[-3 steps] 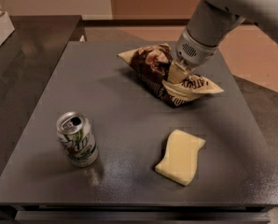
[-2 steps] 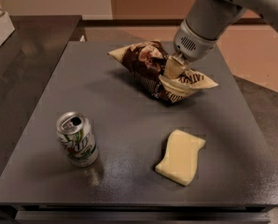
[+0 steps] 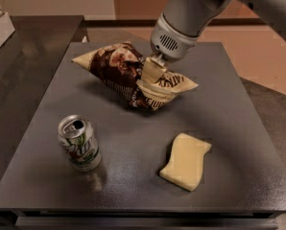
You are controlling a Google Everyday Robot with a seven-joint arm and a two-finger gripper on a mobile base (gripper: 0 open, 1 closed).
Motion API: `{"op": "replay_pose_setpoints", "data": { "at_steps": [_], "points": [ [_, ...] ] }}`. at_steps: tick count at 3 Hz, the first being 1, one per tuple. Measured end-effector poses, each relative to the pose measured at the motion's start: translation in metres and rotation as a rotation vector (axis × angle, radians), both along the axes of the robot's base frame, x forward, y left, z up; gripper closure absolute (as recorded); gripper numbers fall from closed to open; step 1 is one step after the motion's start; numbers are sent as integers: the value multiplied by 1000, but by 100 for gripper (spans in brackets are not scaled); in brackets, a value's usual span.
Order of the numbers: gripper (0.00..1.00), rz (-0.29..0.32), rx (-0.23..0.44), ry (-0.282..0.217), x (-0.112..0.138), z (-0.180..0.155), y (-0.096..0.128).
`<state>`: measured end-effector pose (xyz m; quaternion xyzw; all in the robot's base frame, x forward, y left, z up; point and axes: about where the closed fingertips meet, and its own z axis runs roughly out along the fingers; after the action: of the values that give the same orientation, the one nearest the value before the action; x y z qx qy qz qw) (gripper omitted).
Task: Move brown chip bag near 7up can
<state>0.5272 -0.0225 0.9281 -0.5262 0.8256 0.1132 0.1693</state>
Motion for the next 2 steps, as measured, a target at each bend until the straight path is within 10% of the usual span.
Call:
{"op": "replay_pose_setpoints", "data": {
  "at_steps": [1,2],
  "points": [
    [100,101,-4,27,-24,-4,39],
    [77,191,-28,40,-48,-11,74]
  ]
}}
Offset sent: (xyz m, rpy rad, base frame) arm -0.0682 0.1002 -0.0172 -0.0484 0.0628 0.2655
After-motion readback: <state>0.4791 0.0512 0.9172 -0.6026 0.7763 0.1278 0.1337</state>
